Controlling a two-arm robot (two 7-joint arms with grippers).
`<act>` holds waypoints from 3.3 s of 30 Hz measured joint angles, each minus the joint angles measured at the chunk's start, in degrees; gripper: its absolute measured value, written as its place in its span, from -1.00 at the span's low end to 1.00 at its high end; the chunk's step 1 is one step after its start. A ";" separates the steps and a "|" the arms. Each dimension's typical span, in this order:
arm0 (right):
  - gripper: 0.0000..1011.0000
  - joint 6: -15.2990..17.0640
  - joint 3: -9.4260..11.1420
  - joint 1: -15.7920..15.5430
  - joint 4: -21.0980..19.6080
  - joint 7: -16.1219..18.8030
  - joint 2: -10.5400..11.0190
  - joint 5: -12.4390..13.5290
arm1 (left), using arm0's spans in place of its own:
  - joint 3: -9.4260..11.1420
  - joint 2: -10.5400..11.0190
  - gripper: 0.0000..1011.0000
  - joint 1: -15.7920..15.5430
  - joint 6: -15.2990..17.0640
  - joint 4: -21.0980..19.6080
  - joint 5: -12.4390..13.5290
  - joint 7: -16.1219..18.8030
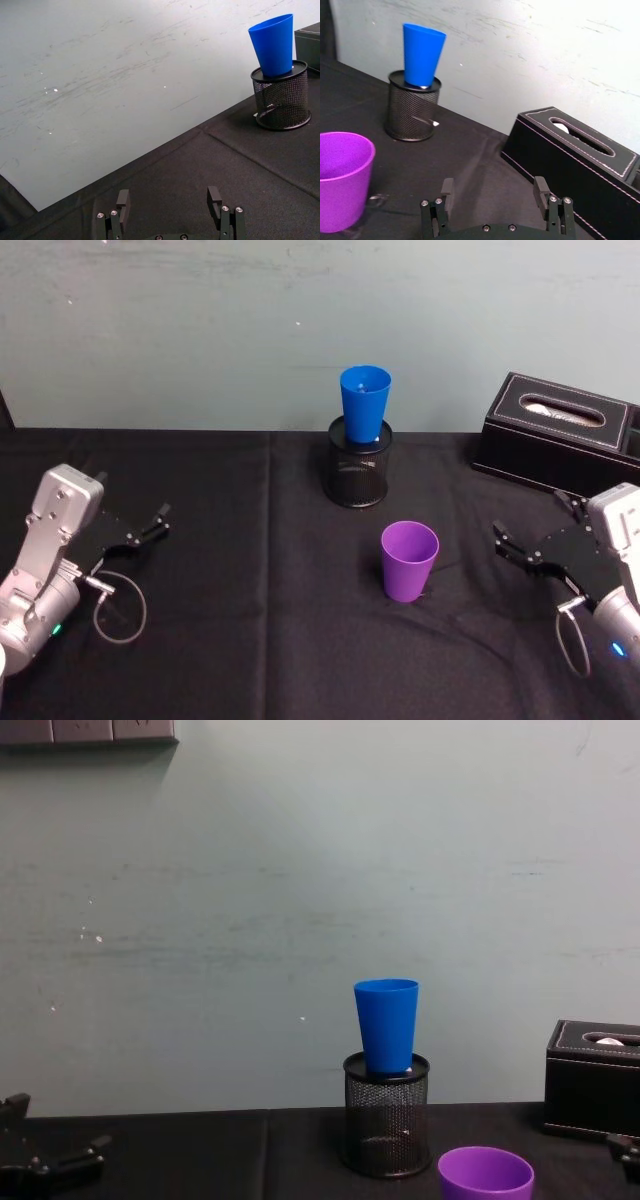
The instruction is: Pick up one cup with a gripper and tap it against the other cup.
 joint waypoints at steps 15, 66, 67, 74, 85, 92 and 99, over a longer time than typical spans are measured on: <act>0.98 -1.70 3.65 -5.99 -5.19 4.67 0.33 4.24 | 0.00 0.00 1.00 0.00 0.00 0.00 0.00 0.00; 0.98 -2.27 4.99 -10.34 -5.12 17.19 -6.93 5.49 | 0.00 0.00 1.00 0.00 0.00 0.00 0.00 0.00; 0.98 -2.27 4.97 -10.29 -5.05 17.32 -7.00 5.37 | 0.00 0.00 1.00 0.00 0.00 0.00 0.00 0.00; 0.98 -2.55 4.87 -9.66 -4.12 18.98 -7.93 4.40 | 0.00 0.00 1.00 0.00 0.00 0.00 0.00 0.00; 0.98 -2.41 5.55 -8.39 -2.42 20.64 -9.80 4.24 | 0.00 0.00 1.00 0.00 0.00 0.00 0.00 0.00; 0.98 -2.41 5.46 -8.47 -2.47 20.63 -9.64 4.25 | 0.00 0.00 1.00 0.00 0.00 0.00 0.00 0.00; 0.98 -2.41 5.41 -8.50 -2.56 20.60 -9.55 4.27 | 0.00 0.00 1.00 0.00 0.00 0.00 0.00 0.00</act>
